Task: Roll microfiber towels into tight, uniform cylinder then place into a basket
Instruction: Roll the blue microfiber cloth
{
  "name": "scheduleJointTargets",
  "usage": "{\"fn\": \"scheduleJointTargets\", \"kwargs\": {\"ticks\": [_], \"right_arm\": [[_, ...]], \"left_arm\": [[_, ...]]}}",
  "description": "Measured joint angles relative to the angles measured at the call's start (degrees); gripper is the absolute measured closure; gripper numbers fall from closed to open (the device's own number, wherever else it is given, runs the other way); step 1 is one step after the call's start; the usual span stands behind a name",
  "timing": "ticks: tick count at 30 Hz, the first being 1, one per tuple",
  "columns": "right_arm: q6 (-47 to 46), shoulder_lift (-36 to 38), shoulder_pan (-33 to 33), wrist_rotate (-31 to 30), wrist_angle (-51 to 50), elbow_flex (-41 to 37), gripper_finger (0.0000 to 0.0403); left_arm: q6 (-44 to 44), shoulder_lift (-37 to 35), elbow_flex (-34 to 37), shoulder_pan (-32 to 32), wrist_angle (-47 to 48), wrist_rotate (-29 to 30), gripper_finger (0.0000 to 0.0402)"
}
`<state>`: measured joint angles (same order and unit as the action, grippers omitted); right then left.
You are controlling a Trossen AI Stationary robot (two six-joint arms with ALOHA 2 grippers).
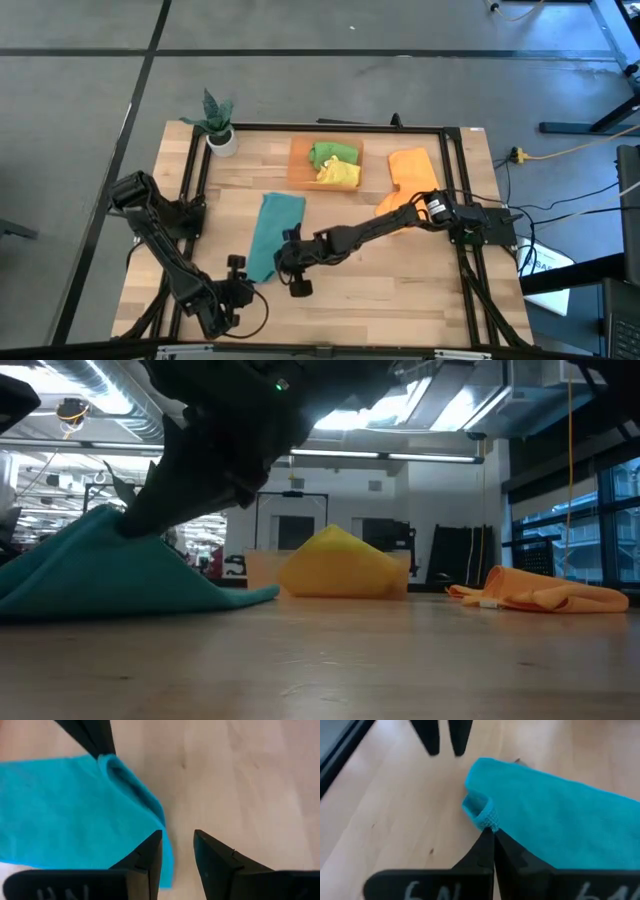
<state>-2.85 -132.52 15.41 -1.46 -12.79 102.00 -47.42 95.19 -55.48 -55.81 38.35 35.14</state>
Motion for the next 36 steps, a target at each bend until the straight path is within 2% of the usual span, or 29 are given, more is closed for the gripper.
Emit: {"fn": "scheduleJointTargets", "kwargs": {"ticks": [5,9,13,19,23,28,36], "right_arm": [[-0.1,0.03,-0.5,0.01,-0.05,0.0,0.0402],[0.11,0.03,-0.61,0.03,-0.06,0.0,0.0402],[0.27,0.05,-0.59,0.03,-0.09,0.0,0.0402],[1.46,0.08,-0.65,0.03,-0.36,0.0,0.0402],[1.6,0.08,-0.65,0.03,-0.4,0.0,0.0402],[1.62,0.08,-0.65,0.03,-0.43,0.0,0.0402],[1.62,0.12,-0.65,0.02,-1.15,0.0,0.0402]], "left_arm": [[-4.51,2.71,0.0,1.15,-0.39,5.4,0.0298],[-9.94,4.87,0.0,3.14,-1.26,6.16,0.0298],[-10.99,6.46,0.0,4.44,-3.41,6.15,0.0298],[-11.08,6.52,0.0,5.44,-6.38,5.77,0.0298],[-14.11,7.37,0.0,5.44,-5.88,5.41,0.0298],[-15.21,9.9,0.0,5.44,-5.83,2.42,0.0298],[-15.19,10.07,-0.17,5.44,-3.15,-0.38,0.0306]]}}
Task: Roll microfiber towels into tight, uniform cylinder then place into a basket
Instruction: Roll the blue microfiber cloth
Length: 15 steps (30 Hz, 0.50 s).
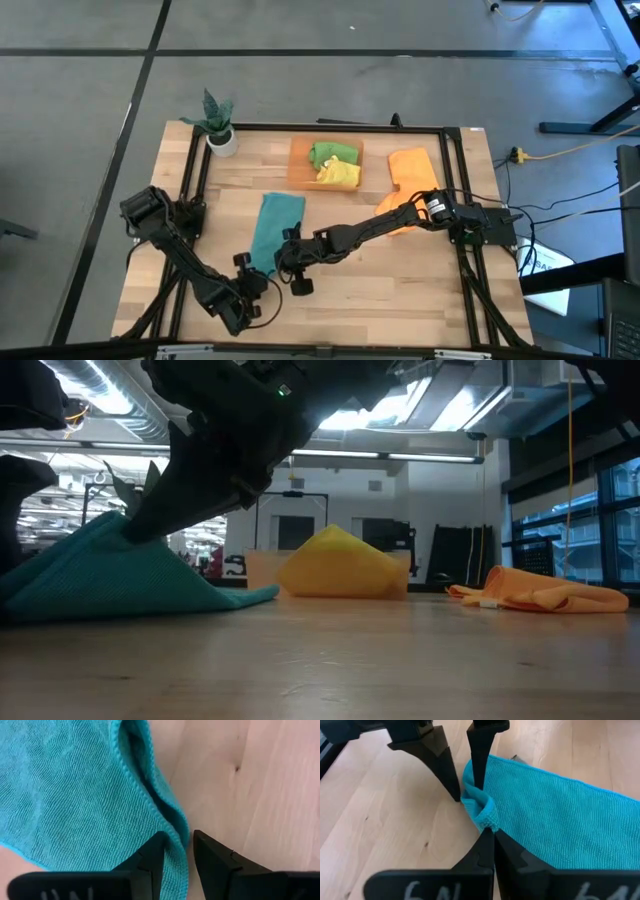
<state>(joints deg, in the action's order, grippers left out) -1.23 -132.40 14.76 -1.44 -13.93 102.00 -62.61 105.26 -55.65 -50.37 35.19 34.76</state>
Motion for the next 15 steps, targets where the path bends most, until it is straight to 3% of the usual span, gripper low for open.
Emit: {"fn": "scheduleJointTargets", "kwargs": {"ticks": [12,15], "right_arm": [[-0.86,1.79,0.01,-0.01,-2.69,0.0,0.0402],[-3.33,2.53,0.02,0.01,-5.16,0.0,0.0402]], "left_arm": [[0.2,-0.02,0.13,0.03,5.06,-0.48,0.0395],[0.21,-1.05,0.17,0.75,6.17,-2.14,0.0398]]}}
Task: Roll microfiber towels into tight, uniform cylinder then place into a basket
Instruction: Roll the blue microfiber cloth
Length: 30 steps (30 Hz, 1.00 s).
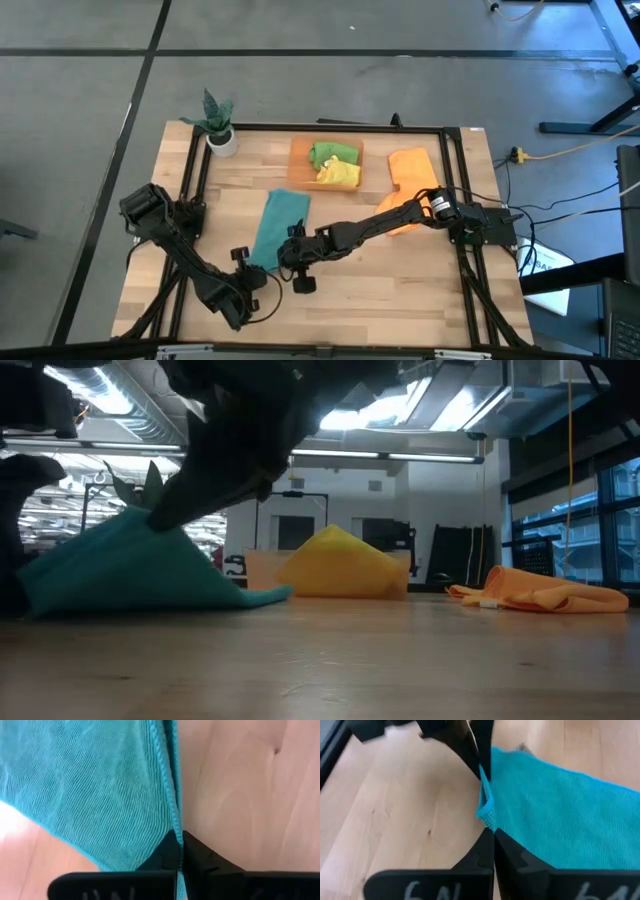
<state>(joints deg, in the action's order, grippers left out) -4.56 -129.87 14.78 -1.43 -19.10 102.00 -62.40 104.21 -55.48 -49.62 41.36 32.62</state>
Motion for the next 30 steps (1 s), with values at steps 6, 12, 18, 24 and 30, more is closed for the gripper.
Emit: {"fn": "scheduleJointTargets", "kwargs": {"ticks": [6,12,18,24,30], "right_arm": [[-2.84,0.31,0.0,0.04,-2.99,0.02,0.0402],[-4.43,0.31,0.04,0.09,-6.24,0.04,0.0402],[-5.63,0.4,0.09,-0.02,-10.08,0.04,0.0402],[-5.69,0.55,0.05,-0.17,-16.66,0.2,0.0402],[-2.3,0.55,0.08,9.75,-18.55,0.16,0.0402]], "left_arm": [[5.49,-4.54,0.0,3.2,0.02,-6.37,0.0401],[15.46,-6.28,-0.04,9.31,-1.23,-15.8,0.0401],[25.78,-6.99,0.02,14.89,-1.69,-18.25,0.0401],[31.28,-10.22,0.02,18.21,-2.34,-23.2,0.0401],[31.54,-12.13,0.02,18.48,-3.76,-32.8,0.0401]]}}
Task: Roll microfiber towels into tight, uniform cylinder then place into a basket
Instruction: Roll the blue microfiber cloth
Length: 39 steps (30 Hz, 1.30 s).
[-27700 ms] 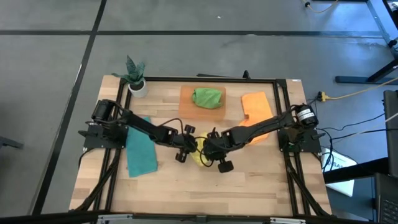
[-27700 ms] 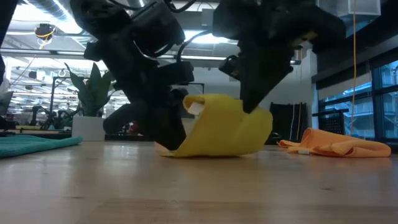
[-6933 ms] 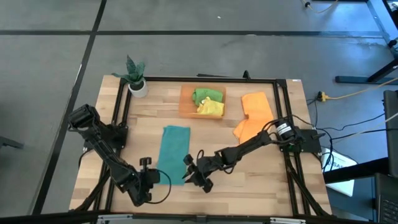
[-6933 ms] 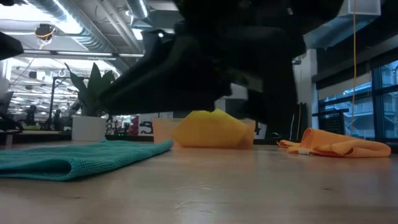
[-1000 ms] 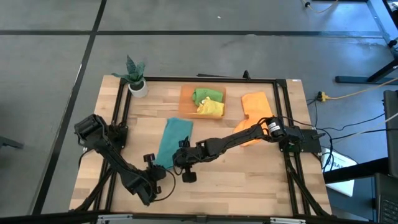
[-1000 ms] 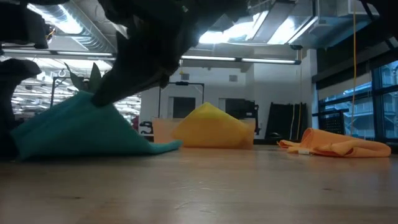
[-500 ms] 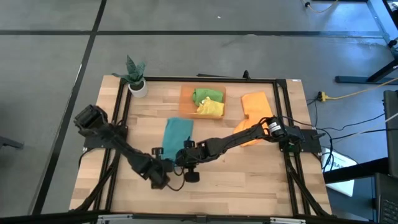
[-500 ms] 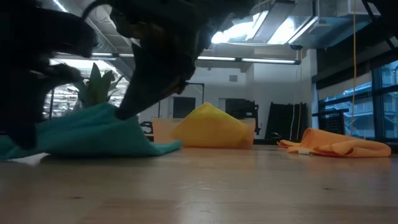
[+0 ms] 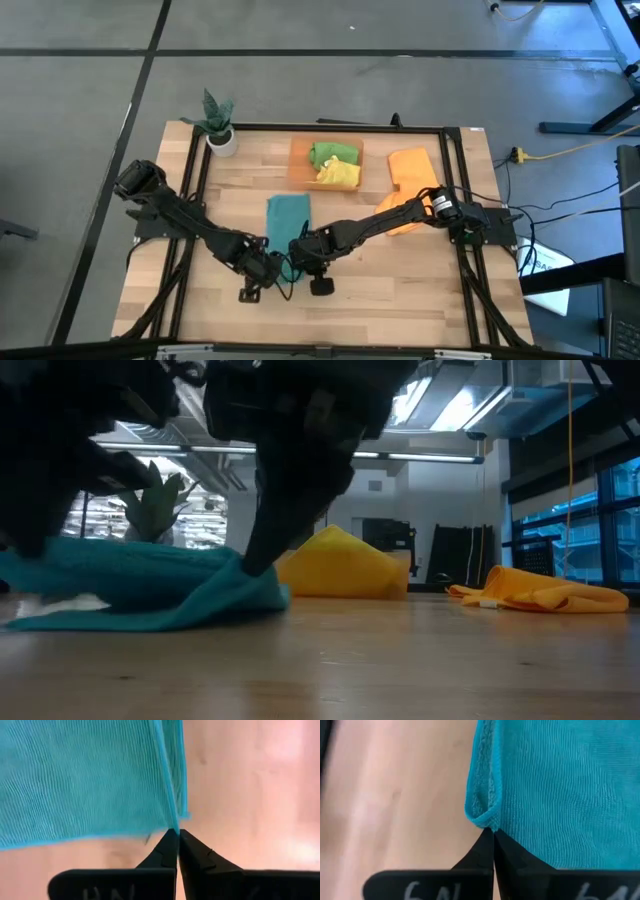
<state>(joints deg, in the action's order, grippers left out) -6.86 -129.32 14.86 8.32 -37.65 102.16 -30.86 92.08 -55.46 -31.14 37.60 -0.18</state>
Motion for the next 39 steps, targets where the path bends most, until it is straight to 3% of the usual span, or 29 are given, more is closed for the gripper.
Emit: {"fn": "scheduleJointTargets", "kwargs": {"ticks": [2,5,20,26,39], "right_arm": [[0.97,0.0,0.24,2.44,-0.63,-0.1,0.0402],[0.88,-0.02,0.51,1.34,-0.72,-0.16,0.0402],[-0.25,-0.17,-1.19,6.35,-0.69,-0.18,0.0402],[-0.41,-0.22,-1.85,6.77,-1.1,-0.21,0.0402],[-0.44,-0.22,-2.06,6.78,-0.88,-0.21,0.0402]], "left_arm": [[-0.04,0.11,0.0,-0.73,-1.05,-1.61,0.0401],[-0.06,0.76,0.02,-1.37,-2.84,-1.85,0.0401],[-1.67,1.18,0.02,-4.56,-7.81,1.39,0.0401],[-3.34,1.18,0.02,-5.74,-8.3,7.74,0.0401],[-3.53,1.05,0.02,-4.77,-8.21,7.96,0.0319]]}}
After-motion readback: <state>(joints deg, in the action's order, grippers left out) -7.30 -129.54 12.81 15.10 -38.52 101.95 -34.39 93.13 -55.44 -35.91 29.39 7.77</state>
